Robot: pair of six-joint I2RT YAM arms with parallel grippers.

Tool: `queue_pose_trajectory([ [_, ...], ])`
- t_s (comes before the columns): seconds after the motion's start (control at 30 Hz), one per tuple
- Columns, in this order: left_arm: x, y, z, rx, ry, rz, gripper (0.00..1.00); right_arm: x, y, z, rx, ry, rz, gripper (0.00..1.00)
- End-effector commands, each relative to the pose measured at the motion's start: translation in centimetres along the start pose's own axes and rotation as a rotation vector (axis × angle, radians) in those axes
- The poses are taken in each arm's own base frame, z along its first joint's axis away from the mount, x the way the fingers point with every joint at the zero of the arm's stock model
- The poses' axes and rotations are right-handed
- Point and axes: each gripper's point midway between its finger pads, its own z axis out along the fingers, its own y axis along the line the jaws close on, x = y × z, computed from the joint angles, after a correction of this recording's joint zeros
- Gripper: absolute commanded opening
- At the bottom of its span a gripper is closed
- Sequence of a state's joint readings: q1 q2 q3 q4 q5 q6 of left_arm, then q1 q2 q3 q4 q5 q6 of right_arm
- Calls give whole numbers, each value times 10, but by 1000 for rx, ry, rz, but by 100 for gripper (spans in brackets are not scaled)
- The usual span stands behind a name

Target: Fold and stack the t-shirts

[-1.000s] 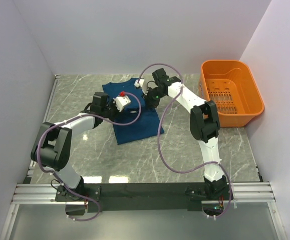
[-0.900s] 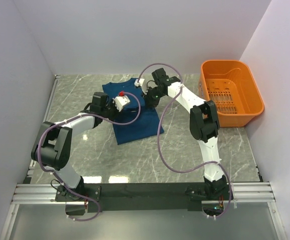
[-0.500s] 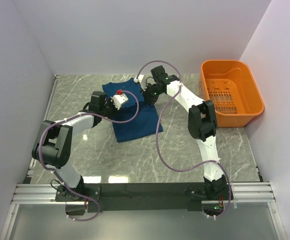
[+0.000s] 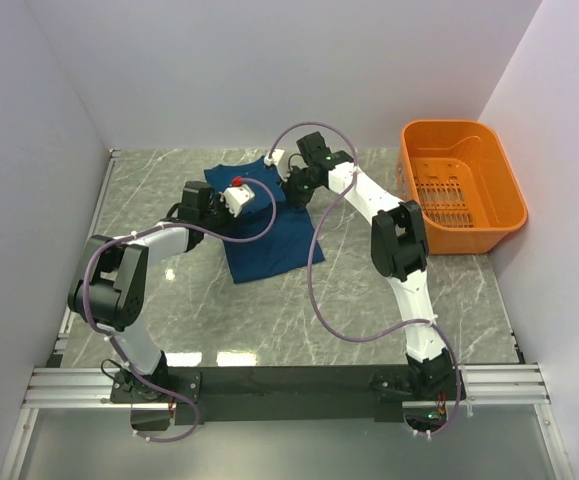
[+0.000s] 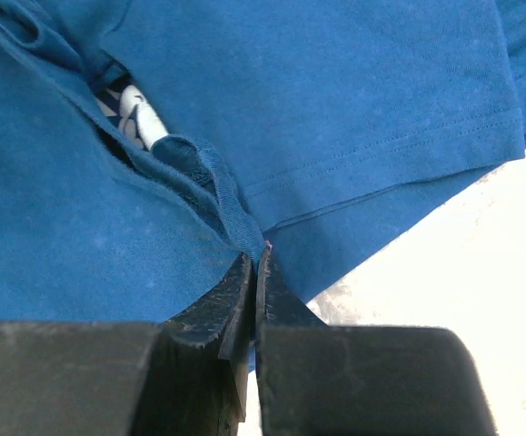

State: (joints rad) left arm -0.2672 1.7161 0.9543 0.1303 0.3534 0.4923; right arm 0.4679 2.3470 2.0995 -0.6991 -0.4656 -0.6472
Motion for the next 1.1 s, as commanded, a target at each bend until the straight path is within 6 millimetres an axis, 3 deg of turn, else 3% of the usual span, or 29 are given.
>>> queue_pose_trajectory([
  [0.0, -24, 20, 1, -56, -64, 8, 1, -24, -14, -3, 62, -49, -32, 0],
  [0.7, -8, 31, 7, -102, -32, -39, 1, -28, -21, 8, 122, -47, -20, 0],
  [0.77, -9, 35, 7, -116, -37, -41, 1, -28, -23, 10, 133, -46, -21, 2],
  [0.8, -10, 36, 7, -126, -39, -48, 2, -29, -25, 10, 145, -46, -12, 8],
  [0.83, -11, 38, 7, -135, -41, -55, 5, -29, -26, 10, 155, -47, -5, 14],
  [0.87, -15, 43, 6, -161, -53, -66, 12, -30, -34, 9, 199, -52, 25, 29],
  [0.9, -17, 45, 5, -173, -58, -75, 25, -32, -40, 7, 237, -59, 51, 37],
  [0.97, -26, 53, 2, -204, -74, -83, 38, -41, -51, 2, 300, -93, 88, 43],
  [1.07, -43, 67, -7, -265, -104, -91, 47, -52, -59, -9, 341, -135, 126, 47],
])
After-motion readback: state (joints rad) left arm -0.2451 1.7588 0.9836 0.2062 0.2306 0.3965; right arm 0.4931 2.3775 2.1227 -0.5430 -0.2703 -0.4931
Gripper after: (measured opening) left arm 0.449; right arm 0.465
